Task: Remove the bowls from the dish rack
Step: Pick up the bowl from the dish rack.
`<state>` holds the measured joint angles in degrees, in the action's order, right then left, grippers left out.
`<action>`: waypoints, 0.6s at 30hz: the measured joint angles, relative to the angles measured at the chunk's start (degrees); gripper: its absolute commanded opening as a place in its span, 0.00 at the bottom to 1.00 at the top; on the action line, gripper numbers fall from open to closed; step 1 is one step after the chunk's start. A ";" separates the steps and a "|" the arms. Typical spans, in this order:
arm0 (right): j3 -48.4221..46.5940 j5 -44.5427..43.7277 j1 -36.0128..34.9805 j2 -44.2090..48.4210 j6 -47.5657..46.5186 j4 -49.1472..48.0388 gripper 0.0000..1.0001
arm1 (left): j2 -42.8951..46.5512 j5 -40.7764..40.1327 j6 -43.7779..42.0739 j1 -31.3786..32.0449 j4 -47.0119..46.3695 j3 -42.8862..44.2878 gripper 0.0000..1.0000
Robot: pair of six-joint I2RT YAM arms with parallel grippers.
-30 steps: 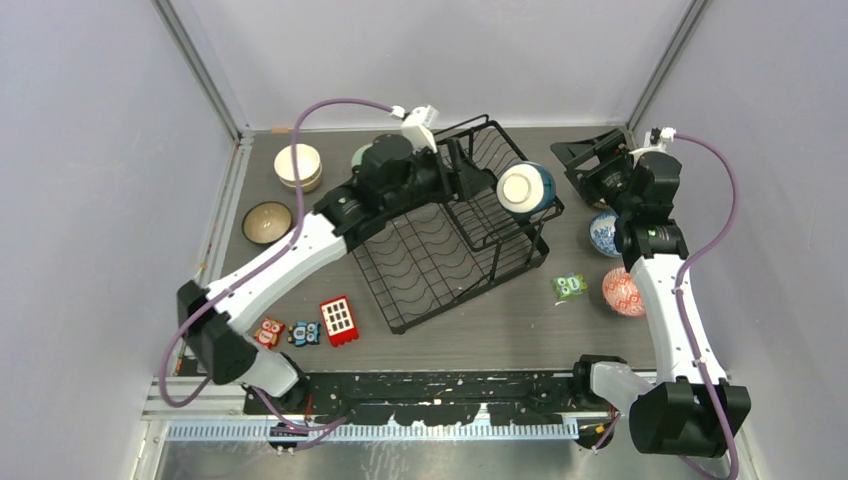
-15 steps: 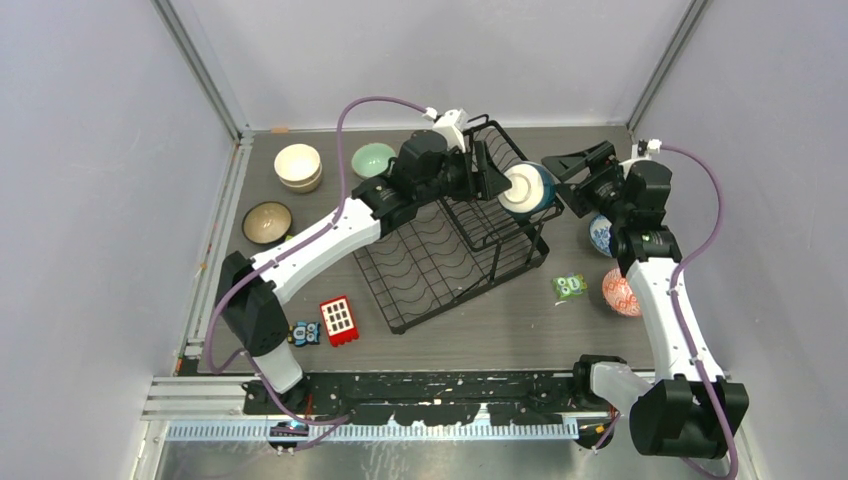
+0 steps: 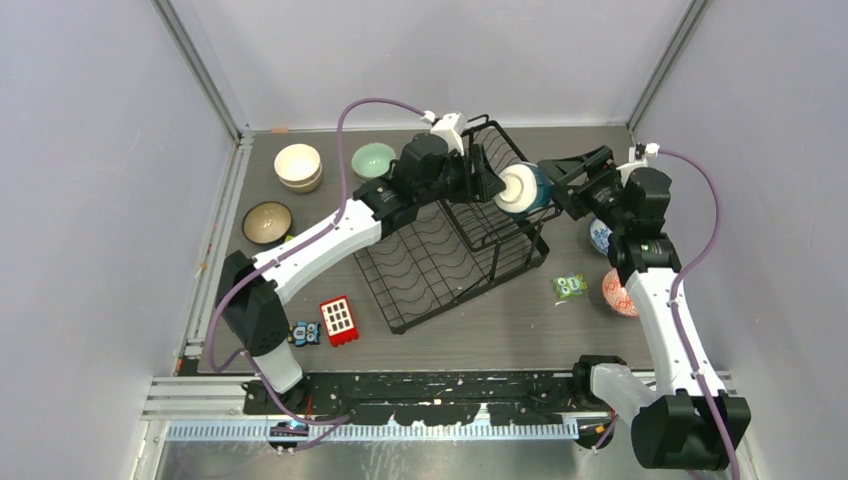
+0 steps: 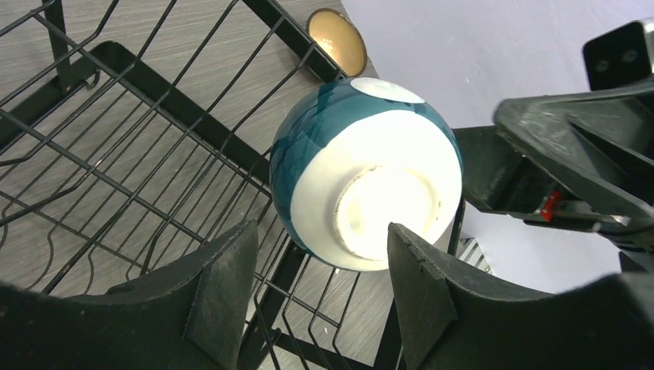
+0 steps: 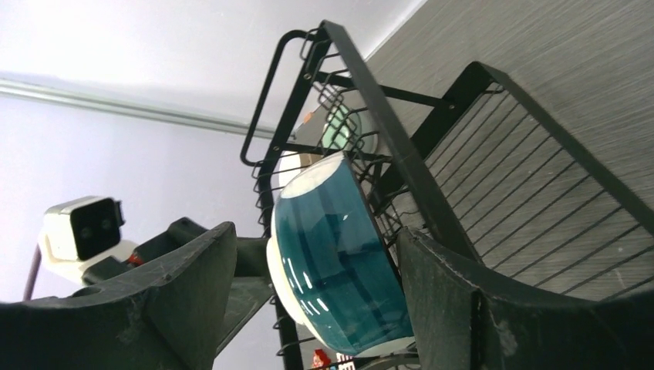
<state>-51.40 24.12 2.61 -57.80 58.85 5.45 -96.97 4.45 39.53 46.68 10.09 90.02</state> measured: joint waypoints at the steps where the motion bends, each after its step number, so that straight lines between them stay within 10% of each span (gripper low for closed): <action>1: 0.00 0.04 -0.35 0.55 -0.02 0.02 0.77 | -0.02 -0.13 0.02 0.00 0.02 -0.13 0.63; 18: 1.68 2.36 -1.84 0.35 2.60 -5.62 0.66 | -0.28 -0.37 -0.57 -0.04 -0.44 -1.03 0.59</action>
<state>-49.71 26.48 0.78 -57.45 61.45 -0.16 -97.25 4.08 38.96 46.63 9.65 88.99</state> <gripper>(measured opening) 0.655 0.599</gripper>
